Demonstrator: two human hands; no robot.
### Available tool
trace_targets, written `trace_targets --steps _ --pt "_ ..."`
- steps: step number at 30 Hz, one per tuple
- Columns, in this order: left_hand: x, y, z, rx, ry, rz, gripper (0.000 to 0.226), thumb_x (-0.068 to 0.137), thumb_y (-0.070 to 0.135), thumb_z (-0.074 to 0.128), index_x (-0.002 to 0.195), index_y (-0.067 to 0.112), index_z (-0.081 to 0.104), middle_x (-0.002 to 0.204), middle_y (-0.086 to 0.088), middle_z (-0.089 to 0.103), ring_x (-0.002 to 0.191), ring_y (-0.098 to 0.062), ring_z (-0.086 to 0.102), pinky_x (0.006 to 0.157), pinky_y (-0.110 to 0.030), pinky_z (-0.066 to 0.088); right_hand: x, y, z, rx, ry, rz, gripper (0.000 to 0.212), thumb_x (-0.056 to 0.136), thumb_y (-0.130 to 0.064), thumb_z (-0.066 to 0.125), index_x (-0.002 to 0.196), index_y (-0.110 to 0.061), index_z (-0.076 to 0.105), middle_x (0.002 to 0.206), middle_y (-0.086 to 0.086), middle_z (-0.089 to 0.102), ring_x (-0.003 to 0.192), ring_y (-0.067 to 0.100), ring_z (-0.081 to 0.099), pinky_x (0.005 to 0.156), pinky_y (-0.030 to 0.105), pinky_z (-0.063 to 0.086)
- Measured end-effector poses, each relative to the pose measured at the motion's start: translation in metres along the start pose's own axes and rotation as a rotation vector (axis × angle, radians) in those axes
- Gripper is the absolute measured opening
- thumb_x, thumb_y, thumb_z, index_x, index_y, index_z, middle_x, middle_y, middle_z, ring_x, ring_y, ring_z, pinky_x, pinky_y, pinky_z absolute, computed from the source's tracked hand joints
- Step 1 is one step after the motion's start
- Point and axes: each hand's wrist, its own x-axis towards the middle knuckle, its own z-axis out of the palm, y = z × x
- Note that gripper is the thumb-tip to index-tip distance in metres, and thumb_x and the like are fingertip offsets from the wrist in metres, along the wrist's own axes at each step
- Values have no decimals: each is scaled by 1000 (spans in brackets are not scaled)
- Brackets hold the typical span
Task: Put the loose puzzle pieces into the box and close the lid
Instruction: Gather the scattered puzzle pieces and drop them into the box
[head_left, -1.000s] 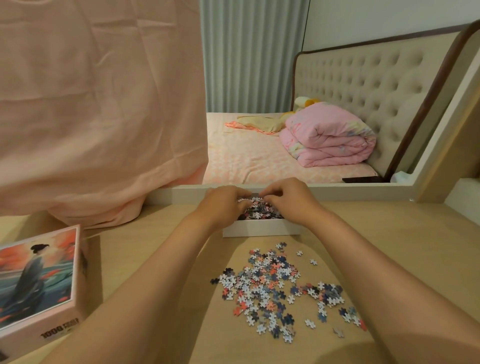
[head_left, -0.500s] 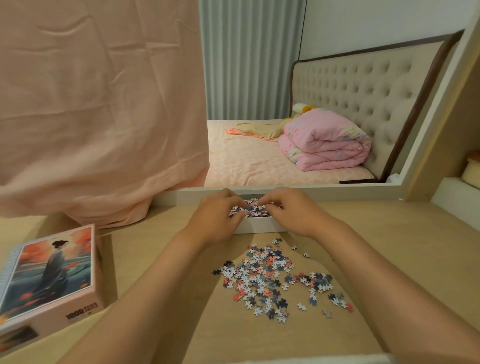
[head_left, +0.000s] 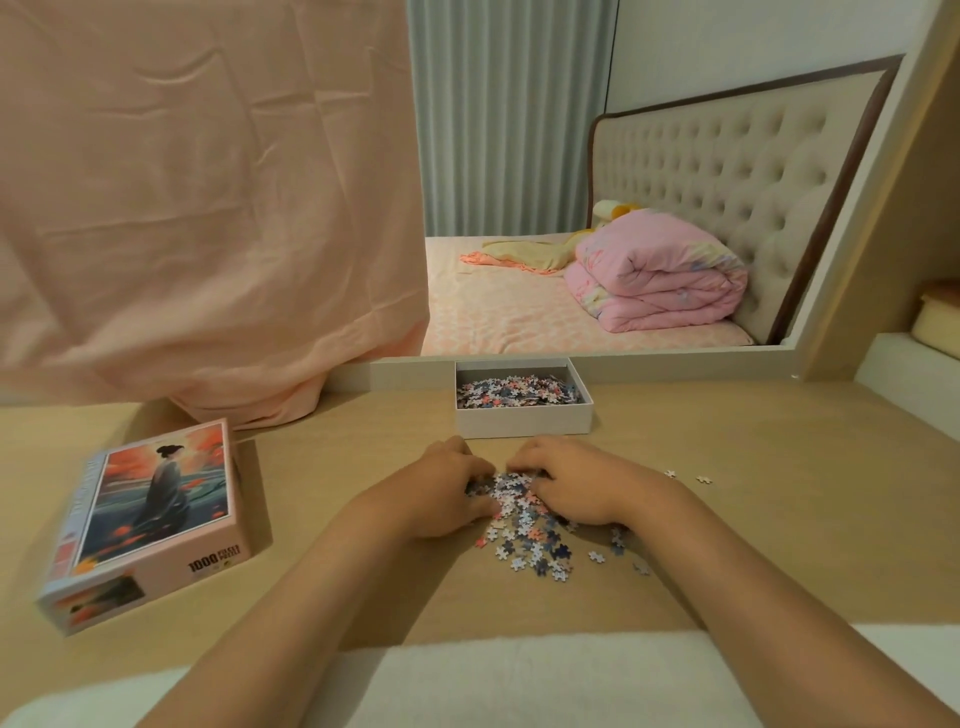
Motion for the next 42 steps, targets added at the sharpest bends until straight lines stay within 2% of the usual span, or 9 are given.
trace_targets --steps 4,8,11,16,25,31,34,38,42 --pt "2 10 -4 -55 58 17 53 92 46 59 139 23 50 122 1 48 112 -19 51 97 -32 41 -9 3 -12 67 84 16 47 97 -31 53 143 -30 49 146 -6 44 134 17 42 110 39 38" --pt "-5 10 -20 50 -75 -89 90 73 69 66 147 30 33 137 4 37 127 -19 38 103 -41 41 -16 2 -16 -115 -59 175 108 64 -79 67 154 -34 26 157 -4 21 145 22 19 114 50 31" --pt "-8 16 -18 175 -195 -173 93 67 76 65 142 30 34 133 0 32 128 -23 33 100 -44 41 -12 1 -11 -196 -135 210 120 58 -83 68 156 -34 19 157 0 17 147 27 12 115 52 27" --pt "6 27 -4 93 -69 -53 60 89 53 56 141 26 44 127 -3 36 125 -23 35 103 -41 39 -3 -1 -10 -49 -91 139 91 73 -63 74 151 -34 36 145 4 32 141 26 25 113 50 35" --pt "19 21 6 -86 190 29 30 89 27 67 119 23 67 105 4 51 98 -16 56 85 -24 42 0 -2 -9 118 118 135 28 89 -25 72 118 -25 72 121 0 69 103 17 64 88 31 52" --pt "26 16 3 -331 244 -4 9 87 27 71 96 24 73 87 10 68 78 -8 61 68 -21 45 2 5 -7 315 201 171 16 85 -23 76 100 -27 78 90 -1 75 75 15 67 69 31 57" --pt "32 16 -2 -538 268 -15 1 88 22 71 88 21 71 75 -2 71 63 -13 62 65 -35 54 5 6 -14 505 245 197 13 86 -16 76 99 -19 76 81 6 75 59 19 67 65 41 62" --pt "51 18 -28 -627 332 -1 5 88 19 71 93 16 71 76 -9 71 64 -17 62 72 -43 57 20 8 -38 565 371 176 14 85 -17 78 99 -19 77 84 -2 73 60 19 69 55 25 56" --pt "76 14 -58 -635 392 29 6 90 18 69 91 14 72 77 -14 72 64 -21 65 67 -42 59 48 14 -66 598 454 124 10 84 -10 77 94 -13 78 83 5 74 66 21 69 62 33 61"
